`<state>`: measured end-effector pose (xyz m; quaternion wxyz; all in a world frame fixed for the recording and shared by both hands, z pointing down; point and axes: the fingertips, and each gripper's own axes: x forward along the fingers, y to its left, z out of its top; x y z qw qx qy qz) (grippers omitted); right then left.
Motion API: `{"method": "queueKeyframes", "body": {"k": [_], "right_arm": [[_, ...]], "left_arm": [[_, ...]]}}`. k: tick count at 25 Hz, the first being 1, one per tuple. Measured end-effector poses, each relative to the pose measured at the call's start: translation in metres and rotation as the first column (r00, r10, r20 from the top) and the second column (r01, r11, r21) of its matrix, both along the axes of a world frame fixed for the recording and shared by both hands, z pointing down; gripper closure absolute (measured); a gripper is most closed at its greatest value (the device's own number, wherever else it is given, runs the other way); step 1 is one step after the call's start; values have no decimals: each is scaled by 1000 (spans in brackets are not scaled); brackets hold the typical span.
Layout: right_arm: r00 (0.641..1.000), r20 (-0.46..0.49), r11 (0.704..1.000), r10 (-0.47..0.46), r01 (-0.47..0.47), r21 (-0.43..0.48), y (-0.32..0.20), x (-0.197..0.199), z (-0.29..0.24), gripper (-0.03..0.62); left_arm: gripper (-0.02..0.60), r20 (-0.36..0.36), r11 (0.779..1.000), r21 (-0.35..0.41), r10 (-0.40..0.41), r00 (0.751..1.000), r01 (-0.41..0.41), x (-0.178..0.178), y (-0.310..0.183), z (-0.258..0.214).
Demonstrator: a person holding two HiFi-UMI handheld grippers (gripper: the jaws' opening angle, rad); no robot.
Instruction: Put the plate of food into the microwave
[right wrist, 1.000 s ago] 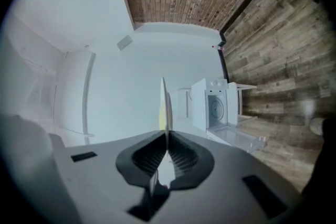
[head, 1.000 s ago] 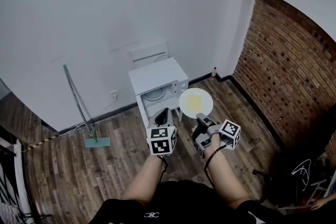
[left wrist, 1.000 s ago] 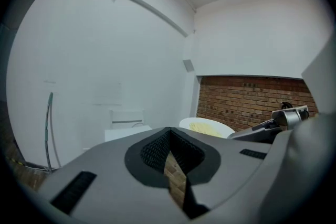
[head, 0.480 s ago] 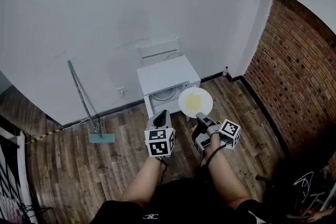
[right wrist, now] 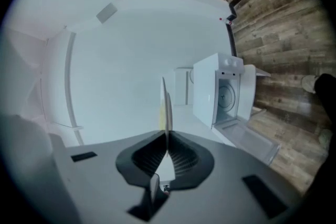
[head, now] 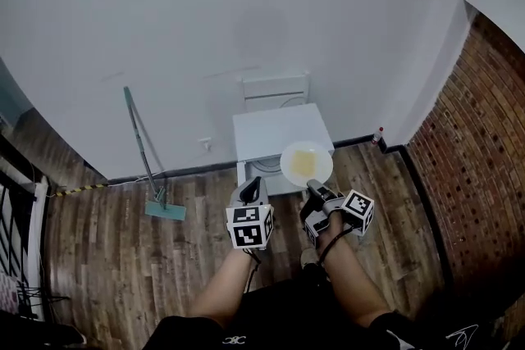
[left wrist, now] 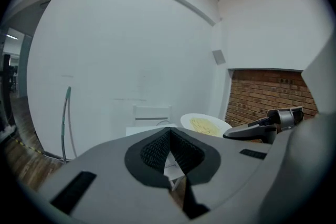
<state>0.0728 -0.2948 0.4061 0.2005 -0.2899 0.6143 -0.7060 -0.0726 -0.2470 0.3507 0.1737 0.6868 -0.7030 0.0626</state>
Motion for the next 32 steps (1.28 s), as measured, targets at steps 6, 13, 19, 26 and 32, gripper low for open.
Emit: {"method": "queueKeyframes", "body": {"k": [6, 13, 19, 26, 32], "right_arm": [[995, -9, 994, -101, 102, 43, -66, -11, -4, 569], [977, -2, 977, -214, 214, 4, -116, -17, 25, 569], [951, -20, 951, -309, 310, 17, -141, -33, 46, 569], [936, -7, 935, -353, 353, 34, -128, -47, 75, 569], [925, -26, 925, -378, 379, 21, -109, -38, 118, 569]], "left_arm": [[583, -17, 996, -10, -85, 996, 84, 4, -56, 3], [583, -47, 977, -64, -207, 977, 204, 3, -82, 37], [583, -64, 952, -105, -295, 953, 288, -3, -80, 66], [583, -88, 949, -149, -291, 953, 277, 1, -65, 100], [583, -103, 954, -181, -258, 961, 237, 12, -58, 151]]}}
